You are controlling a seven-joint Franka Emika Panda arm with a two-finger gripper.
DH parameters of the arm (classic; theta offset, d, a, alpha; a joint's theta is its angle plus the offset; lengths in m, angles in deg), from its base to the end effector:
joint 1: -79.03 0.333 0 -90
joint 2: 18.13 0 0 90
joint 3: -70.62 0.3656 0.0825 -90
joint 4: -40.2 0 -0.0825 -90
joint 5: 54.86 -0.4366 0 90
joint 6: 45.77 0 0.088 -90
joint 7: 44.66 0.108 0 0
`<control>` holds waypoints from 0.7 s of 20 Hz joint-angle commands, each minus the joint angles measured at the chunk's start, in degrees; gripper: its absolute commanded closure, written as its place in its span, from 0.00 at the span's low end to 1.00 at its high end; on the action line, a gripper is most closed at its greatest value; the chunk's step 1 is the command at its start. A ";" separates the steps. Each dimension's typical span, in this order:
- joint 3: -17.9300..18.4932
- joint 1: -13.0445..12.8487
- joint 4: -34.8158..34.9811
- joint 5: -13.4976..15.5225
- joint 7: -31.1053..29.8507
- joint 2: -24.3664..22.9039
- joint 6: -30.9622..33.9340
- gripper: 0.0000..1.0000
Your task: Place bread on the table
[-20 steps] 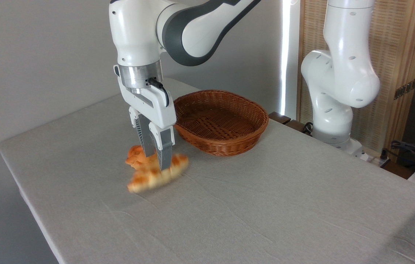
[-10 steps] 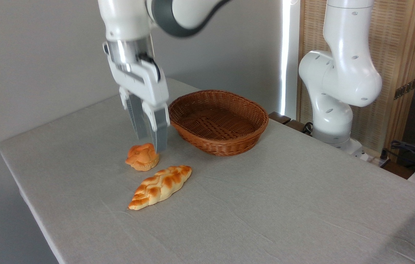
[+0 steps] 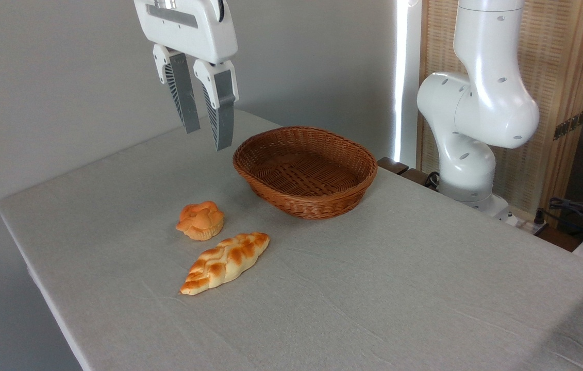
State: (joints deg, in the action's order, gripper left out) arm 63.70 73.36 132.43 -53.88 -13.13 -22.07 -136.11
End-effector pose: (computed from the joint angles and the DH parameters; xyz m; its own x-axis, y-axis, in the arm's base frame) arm 0.5681 -0.1317 0.6938 0.7173 -0.6959 0.0347 -0.6960 -0.7179 -0.0109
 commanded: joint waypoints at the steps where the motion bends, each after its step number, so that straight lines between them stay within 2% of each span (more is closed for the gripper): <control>1: 2.08 0.30 -1.79 0.60 1.00 5.51 1.13 0.00; 5: 3.57 0.22 -5.04 0.69 1.26 6.75 0.69 0.00; 9: 5.16 -0.40 -4.60 0.60 1.26 5.79 1.39 0.00; 14: 5.08 -0.66 -1.80 0.52 1.35 4.65 -2.12 0.00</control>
State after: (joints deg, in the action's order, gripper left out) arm 68.07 73.43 128.34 -53.88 -12.65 -16.49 -136.69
